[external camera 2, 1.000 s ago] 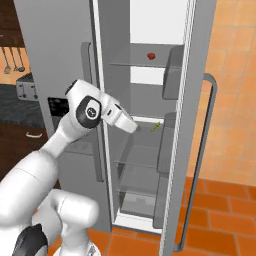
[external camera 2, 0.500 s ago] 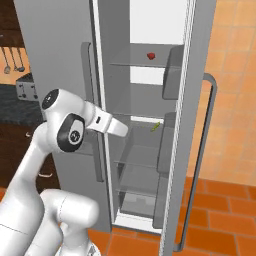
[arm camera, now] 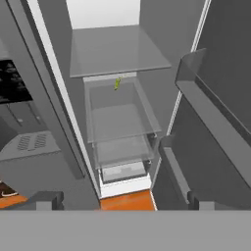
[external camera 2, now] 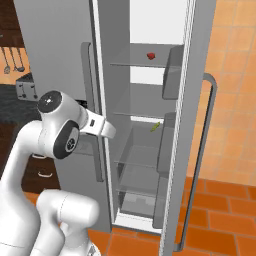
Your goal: Take the strawberry from the fridge and place it on top of the pancake, located on the dining counter.
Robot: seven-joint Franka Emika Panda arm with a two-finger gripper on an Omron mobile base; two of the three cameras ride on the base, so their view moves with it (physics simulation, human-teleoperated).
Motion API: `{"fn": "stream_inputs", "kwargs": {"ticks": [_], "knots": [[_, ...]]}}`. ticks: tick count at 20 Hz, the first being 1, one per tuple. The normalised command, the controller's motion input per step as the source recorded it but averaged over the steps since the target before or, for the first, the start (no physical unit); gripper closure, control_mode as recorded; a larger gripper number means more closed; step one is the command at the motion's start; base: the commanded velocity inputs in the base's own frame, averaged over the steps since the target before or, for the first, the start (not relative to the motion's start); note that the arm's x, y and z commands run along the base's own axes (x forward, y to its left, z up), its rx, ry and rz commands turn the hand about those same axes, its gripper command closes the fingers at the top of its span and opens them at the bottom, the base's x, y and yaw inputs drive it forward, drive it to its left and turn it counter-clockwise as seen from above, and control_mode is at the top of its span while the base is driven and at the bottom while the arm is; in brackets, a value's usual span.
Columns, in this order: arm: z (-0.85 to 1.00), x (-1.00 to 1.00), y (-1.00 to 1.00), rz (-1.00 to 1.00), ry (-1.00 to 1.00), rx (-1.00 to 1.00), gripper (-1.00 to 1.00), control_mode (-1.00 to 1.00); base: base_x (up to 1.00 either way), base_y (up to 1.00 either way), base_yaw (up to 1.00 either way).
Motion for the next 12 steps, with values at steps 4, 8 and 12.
{"fn": "stream_inputs", "kwargs": {"ticks": [4, 8, 12], "knots": [[0.0, 0.0, 0.0, 0.0, 0.0, 0.0, -1.0, 1.0, 0.44, -0.05, -0.06], [0.0, 0.0, 0.0, 0.0, 0.0, 0.0, -1.0, 1.0, 0.78, -0.4, -0.16], [0.0, 0.0, 0.0, 0.0, 0.0, 0.0, -1.0, 1.0, 0.61, -0.43, -0.11]]}}
